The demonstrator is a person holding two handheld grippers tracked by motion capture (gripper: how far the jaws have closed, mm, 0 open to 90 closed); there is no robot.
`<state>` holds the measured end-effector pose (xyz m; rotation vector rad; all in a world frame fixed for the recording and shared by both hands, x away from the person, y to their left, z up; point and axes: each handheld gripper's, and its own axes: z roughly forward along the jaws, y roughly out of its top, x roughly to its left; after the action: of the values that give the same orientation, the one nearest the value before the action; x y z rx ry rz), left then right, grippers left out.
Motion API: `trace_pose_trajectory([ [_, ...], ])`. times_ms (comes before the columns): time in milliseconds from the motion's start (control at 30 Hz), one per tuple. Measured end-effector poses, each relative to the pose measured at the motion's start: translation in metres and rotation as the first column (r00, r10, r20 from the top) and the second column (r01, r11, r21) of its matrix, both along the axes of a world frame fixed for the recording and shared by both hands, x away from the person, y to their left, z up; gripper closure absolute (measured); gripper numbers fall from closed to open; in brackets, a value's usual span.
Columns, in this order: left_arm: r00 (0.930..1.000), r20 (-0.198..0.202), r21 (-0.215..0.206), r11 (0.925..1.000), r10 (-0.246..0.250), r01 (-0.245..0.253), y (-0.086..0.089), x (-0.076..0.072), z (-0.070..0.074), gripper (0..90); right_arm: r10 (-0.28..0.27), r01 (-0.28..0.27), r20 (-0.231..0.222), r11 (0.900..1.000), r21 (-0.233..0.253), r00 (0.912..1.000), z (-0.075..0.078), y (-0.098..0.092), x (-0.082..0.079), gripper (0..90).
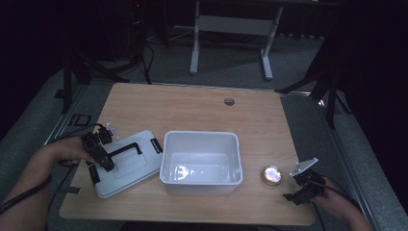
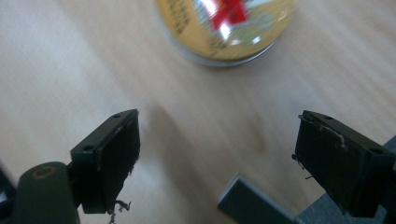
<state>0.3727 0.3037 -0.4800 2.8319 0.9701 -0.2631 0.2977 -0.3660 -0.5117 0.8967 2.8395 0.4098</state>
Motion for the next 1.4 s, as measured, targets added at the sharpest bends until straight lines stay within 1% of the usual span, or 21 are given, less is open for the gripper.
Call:
trace_pose_trajectory([
  [100,1.0,-0.004,0.0,1.0,-0.002,0.002,-0.001,0.0,0.001,25.5,0.046,-0.049,-0.044,0.996,-0.08,0.998,0.003,0.006,0.001,13.7],
  [200,1.0,-0.004,0.0,1.0,-0.004,0.004,-0.001,-0.001,0.001,25.5,0.081,-0.09,-0.072,0.987,-0.133,0.9941,0.006,0.011,0.002,14.8],
  [300,1.0,-0.009,0.003,1.0,-0.004,0.004,-0.001,-0.001,0.001,25.5,0.123,-0.137,-0.084,0.97,-0.202,0.9889,0.008,0.016,0.004,16.5],
  [333,1.0,-0.009,0.003,1.0,-0.004,0.004,-0.001,-0.001,0.001,25.5,0.133,-0.153,-0.107,0.964,-0.217,0.9854,0.009,0.018,0.003,16.8],
  [400,0.9999,-0.013,0.014,0.9999,-0.003,0.003,-0.001,-0.001,0.0,25.5,0.134,-0.175,-0.177,0.955,-0.239,0.9751,0.008,0.022,0.004,16.9],
  [467,0.9999,-0.016,0.018,0.9998,-0.005,0.005,0.0,-0.001,0.0,25.5,0.136,-0.189,-0.204,0.944,-0.269,0.9694,0.008,0.025,0.003,16.8],
  [500,0.9999,-0.015,0.018,0.9998,-0.006,0.007,-0.001,-0.001,0.0,25.5,0.133,-0.189,-0.21,0.944,-0.272,0.9685,0.008,0.027,0.003,16.6],
  [567,0.9999,-0.016,0.015,0.9999,-0.003,0.004,0.0,-0.001,0.0,25.5,0.115,-0.169,-0.208,0.949,-0.265,0.9713,0.008,0.029,0.004,13.4],
  [667,0.9999,-0.012,0.008,0.9999,-0.006,0.006,-0.001,-0.001,0.003,25.5,0.104,-0.148,-0.17,0.95,-0.274,0.98,0.01,0.031,0.005,13.6],
  [733,0.9999,-0.011,-0.002,1.0,-0.006,0.006,-0.001,-0.002,0.004,25.5,0.106,-0.148,-0.168,0.953,-0.263,0.9801,0.011,0.032,0.006,15.6],
  [833,0.9999,-0.009,-0.003,1.0,-0.008,0.008,-0.001,-0.002,0.004,25.5,0.114,-0.156,-0.165,0.953,-0.262,0.9796,0.012,0.032,0.007,15.5],
  [867,0.9999,-0.01,0.001,0.9999,-0.011,0.011,-0.001,-0.002,0.005,25.5,0.126,-0.169,-0.171,0.949,-0.267,0.9772,0.013,0.031,0.007,15.6],
  [900,0.9999,-0.012,0.0,1.0,-0.01,0.01,-0.001,-0.003,0.005,25.5,0.142,-0.18,-0.152,0.945,-0.275,0.9781,0.017,0.03,0.01,15.5],
  [933,0.9999,-0.012,0.0,1.0,-0.01,0.01,-0.001,-0.003,0.005,25.5,0.142,-0.18,-0.152,0.945,-0.275,0.9781,0.017,0.03,0.01,15.5],
  [967,0.9999,-0.009,0.005,0.9999,-0.012,0.012,0.0,-0.002,0.006,25.5,0.135,-0.167,-0.132,0.949,-0.269,0.9819,0.022,0.03,0.011,13.7],
  [1000,0.9999,-0.009,0.005,0.9999,-0.012,0.012,0.0,-0.002,0.006,25.5,0.135,-0.167,-0.132,0.949,-0.269,0.9819,0.022,0.03,0.011,13.7],
  [1100,0.9999,-0.006,0.004,0.9999,-0.014,0.014,-0.001,-0.003,0.008,25.5,0.144,-0.164,-0.098,0.955,-0.247,0.9847,0.029,0.031,0.017,13.0],
  [1167,0.9998,-0.007,0.007,0.9998,-0.021,0.021,-0.002,-0.002,0.008,25.5,0.146,-0.165,-0.098,0.958,-0.233,0.9844,0.031,0.032,0.02,12.7],
  [1233,0.9997,-0.01,0.003,0.9997,-0.023,0.023,-0.003,-0.002,0.007,25.5,0.158,-0.171,-0.072,0.957,-0.237,0.9848,0.032,0.033,0.023,12.8],
  [1367,0.9997,-0.009,0.001,0.9997,-0.024,0.024,-0.004,-0.002,0.007,25.5,0.167,-0.176,-0.062,0.96,-0.218,0.9841,0.034,0.037,0.029,12.7],
  [1400,0.9996,-0.008,0.006,0.9996,-0.026,0.026,-0.004,-0.001,0.007,25.5,0.186,-0.194,-0.059,0.961,-0.197,0.9807,0.034,0.04,0.032,12.7],
])
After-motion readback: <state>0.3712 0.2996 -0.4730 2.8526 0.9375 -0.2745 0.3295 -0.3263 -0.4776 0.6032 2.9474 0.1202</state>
